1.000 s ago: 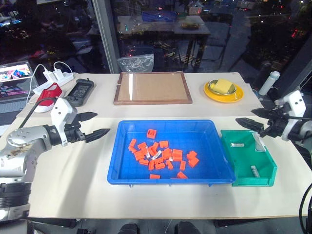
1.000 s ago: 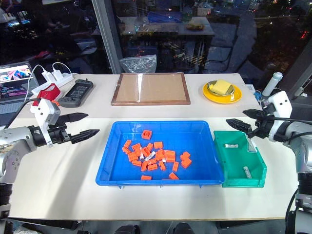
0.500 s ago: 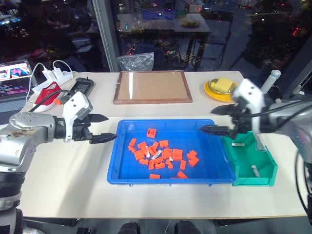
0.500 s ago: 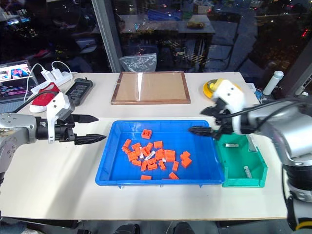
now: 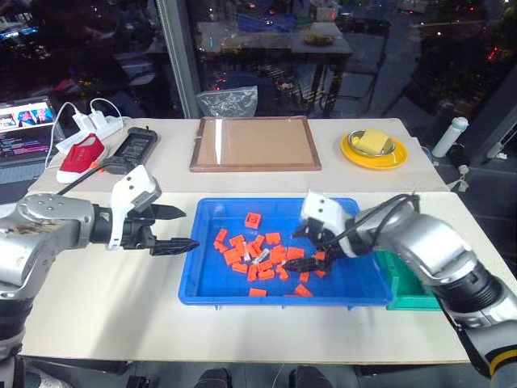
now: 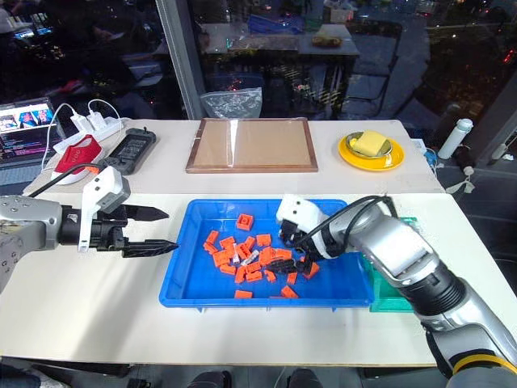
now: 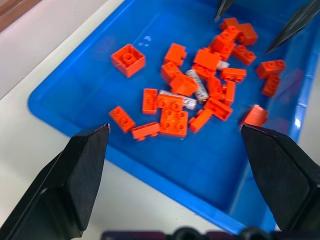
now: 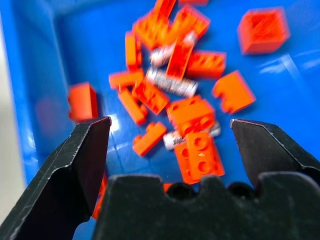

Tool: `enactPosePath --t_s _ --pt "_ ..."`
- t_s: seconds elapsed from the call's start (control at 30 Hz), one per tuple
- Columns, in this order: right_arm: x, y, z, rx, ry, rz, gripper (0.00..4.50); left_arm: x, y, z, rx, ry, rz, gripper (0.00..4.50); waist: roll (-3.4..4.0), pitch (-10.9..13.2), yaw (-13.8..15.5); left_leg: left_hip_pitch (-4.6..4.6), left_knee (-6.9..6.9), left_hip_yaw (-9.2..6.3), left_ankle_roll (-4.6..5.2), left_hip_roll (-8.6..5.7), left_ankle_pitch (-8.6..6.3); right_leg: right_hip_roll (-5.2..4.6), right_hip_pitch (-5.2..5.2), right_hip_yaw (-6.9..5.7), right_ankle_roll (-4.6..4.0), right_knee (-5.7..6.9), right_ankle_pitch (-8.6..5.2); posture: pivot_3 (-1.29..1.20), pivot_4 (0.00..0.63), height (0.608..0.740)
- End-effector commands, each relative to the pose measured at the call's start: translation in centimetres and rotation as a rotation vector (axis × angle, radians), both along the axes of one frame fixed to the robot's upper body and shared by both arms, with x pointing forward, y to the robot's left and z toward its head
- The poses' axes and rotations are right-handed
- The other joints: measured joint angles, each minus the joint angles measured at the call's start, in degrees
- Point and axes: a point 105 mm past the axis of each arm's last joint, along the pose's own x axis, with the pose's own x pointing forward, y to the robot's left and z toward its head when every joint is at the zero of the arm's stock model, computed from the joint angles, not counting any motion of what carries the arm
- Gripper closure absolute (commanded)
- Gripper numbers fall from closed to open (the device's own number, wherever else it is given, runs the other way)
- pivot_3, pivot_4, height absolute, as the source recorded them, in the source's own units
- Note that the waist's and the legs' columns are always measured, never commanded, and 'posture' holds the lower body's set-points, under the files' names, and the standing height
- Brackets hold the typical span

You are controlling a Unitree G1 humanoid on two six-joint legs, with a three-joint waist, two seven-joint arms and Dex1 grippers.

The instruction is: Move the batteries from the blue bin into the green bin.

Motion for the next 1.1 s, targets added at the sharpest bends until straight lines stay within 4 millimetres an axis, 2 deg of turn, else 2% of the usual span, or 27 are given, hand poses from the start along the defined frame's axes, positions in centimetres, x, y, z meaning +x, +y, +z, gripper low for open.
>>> enactPosePath --t_s 0.03,0.2,0.37,0.47,0.53,0.67,0.8,0.93,1.1 --pt "0.8 0.2 -0.3 -0.026 -0.054 -0.002 0.04 -0.1 -0.2 0.9 0.035 -0.047 -0.005 0.00 0.00 0.00 -0.10 0.01 -0.01 0.00 0.00 0.01 0.00 0.01 0.00 0.00 0.00 0.01 0.00 0.00 0.150 0.740" --pt "0.9 0.1 -1.7 -0.059 -0.037 0.000 0.04 -0.7 -0.8 0.5 0.059 -0.037 -0.047 0.00 0.00 0.00 -0.22 0.01 -0.01 0.00 0.00 0.02 0.00 0.03 -0.03 0.00 0.00 0.05 0.00 0.00 0.150 0.740" --pt "0.7 0.8 -1.9 -0.035 -0.017 0.014 1.31 -0.8 -0.8 0.3 0.074 -0.034 -0.042 0.00 0.00 0.00 -0.23 0.02 -0.01 0.00 0.00 0.02 0.00 0.03 -0.02 0.00 0.00 0.05 0.00 0.00 0.150 0.740" --pt "0.8 0.7 -2.1 -0.043 -0.022 0.012 2.60 -0.8 -0.8 0.3 0.070 -0.025 -0.039 0.00 0.00 0.00 -0.13 0.01 -0.01 -0.01 0.00 0.01 0.00 0.02 -0.02 0.00 0.00 0.04 0.00 0.00 0.150 0.740" --pt "0.9 0.4 -1.9 -0.043 -0.027 0.011 3.06 -0.7 -0.9 0.4 0.061 -0.022 -0.043 0.00 0.00 0.00 -0.13 0.01 0.00 0.00 0.00 0.01 0.00 0.02 -0.01 0.00 0.00 0.03 0.00 0.00 0.150 0.740" --pt "0.8 -0.6 0.1 -0.029 -0.074 0.031 3.07 -0.7 -0.8 0.2 0.061 -0.013 -0.045 0.00 0.00 0.01 -0.11 0.00 0.00 0.00 0.00 0.00 0.00 0.01 -0.01 0.00 0.00 0.03 0.00 0.00 0.150 0.740" --pt "3.3 -3.6 2.4 -0.035 -0.172 -0.102 3.07 -0.6 -1.0 0.2 0.058 -0.016 -0.056 0.00 -0.01 0.01 -0.14 0.01 0.01 0.00 0.00 0.00 0.00 0.01 0.00 0.00 0.00 0.03 0.00 0.00 0.150 0.740" --pt "5.6 -5.8 2.3 -0.095 -0.262 -0.190 3.07 -0.5 -1.3 0.1 0.055 -0.019 -0.067 0.00 -0.01 0.00 -0.18 0.04 -0.01 0.00 0.00 0.01 0.00 0.02 0.00 0.00 0.00 0.03 0.00 0.00 0.150 0.740" --pt "6.3 -5.6 2.7 -0.088 -0.287 -0.195 3.07 -0.3 -1.4 0.0 0.055 -0.021 -0.076 0.00 -0.01 0.01 -0.34 0.02 0.00 0.01 0.00 0.01 0.00 0.02 -0.02 0.01 -0.01 0.05 0.01 0.00 0.150 0.740"
